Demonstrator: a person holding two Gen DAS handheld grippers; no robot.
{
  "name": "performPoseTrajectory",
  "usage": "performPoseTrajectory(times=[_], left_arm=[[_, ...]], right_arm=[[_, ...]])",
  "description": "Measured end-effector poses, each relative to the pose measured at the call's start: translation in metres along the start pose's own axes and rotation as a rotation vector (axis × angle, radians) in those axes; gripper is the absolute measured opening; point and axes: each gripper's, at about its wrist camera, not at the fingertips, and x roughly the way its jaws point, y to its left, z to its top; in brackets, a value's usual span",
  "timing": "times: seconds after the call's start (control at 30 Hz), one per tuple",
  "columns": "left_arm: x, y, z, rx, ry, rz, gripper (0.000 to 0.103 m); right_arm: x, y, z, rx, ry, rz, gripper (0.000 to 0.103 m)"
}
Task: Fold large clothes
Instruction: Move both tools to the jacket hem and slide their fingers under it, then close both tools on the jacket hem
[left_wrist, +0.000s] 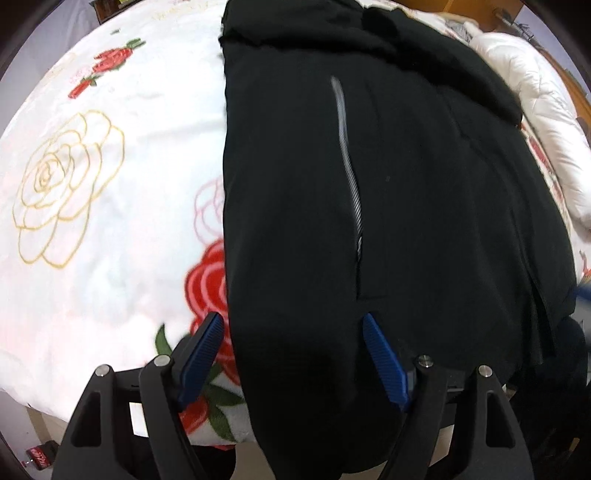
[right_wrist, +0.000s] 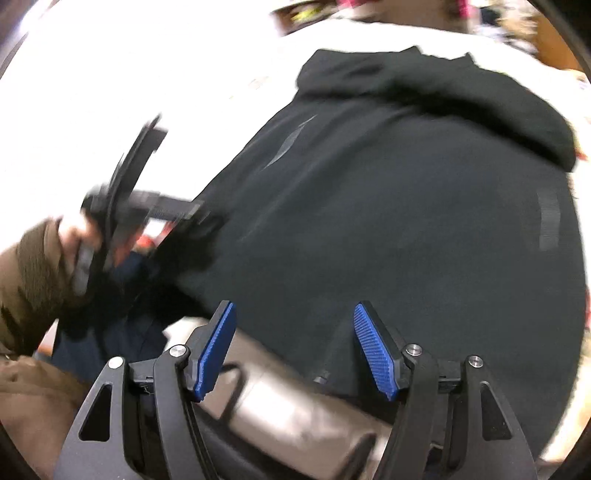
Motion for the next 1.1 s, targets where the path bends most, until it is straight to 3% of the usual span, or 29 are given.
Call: performPoseTrajectory(times=[0.07, 0.17, 0.3, 0.4, 0.47, 0.6, 0.83, 0.97, 1.1], left_arm=[[0.0, 0.001, -0.001, -0.006, 0.001, -0.004, 0.079], [0.002, -0.006, -0.001, 0.025, 0.022, -0.009, 0.079], [0.006, -0.01, 0.0, 0.033, 0.037, -0.009, 0.079], [0.012, -0.011, 0.002, 0.013, 0.065, -0.019, 0.079], [0.014, -0.017, 0.0, 0.024, 0.074, -0.013, 0.079], [0.017, -0.025, 0.001, 0.039, 0.089, -0.005, 0.079], [0.019, -0.05, 0.003, 0.056, 0.092, 0.01, 0.058], [0.017, -0.052, 0.003, 0.057, 0.093, 0.009, 0.044], [0.011, -0.047, 0.003, 0.022, 0.068, -0.004, 0.028]], right_arm=[[-0.021, -0.029, -0.003, 0.034, -0.025, -0.094, 0.066], [-0.039, -0.086, -0.02, 0.124, 0.014, -0.295, 0.067], [-0.047, -0.143, -0.046, 0.239, 0.083, -0.428, 0.068], [-0.051, -0.181, -0.066, 0.36, 0.115, -0.364, 0.078], [-0.049, -0.19, -0.071, 0.385, 0.112, -0.361, 0.078], [-0.042, -0.207, -0.073, 0.451, 0.114, -0.234, 0.078], [-0.018, -0.208, -0.063, 0.486, 0.175, -0.136, 0.077], [-0.021, -0.199, -0.061, 0.478, 0.158, -0.129, 0.057], [-0.034, -0.188, -0.059, 0.443, 0.134, -0.158, 0.027]])
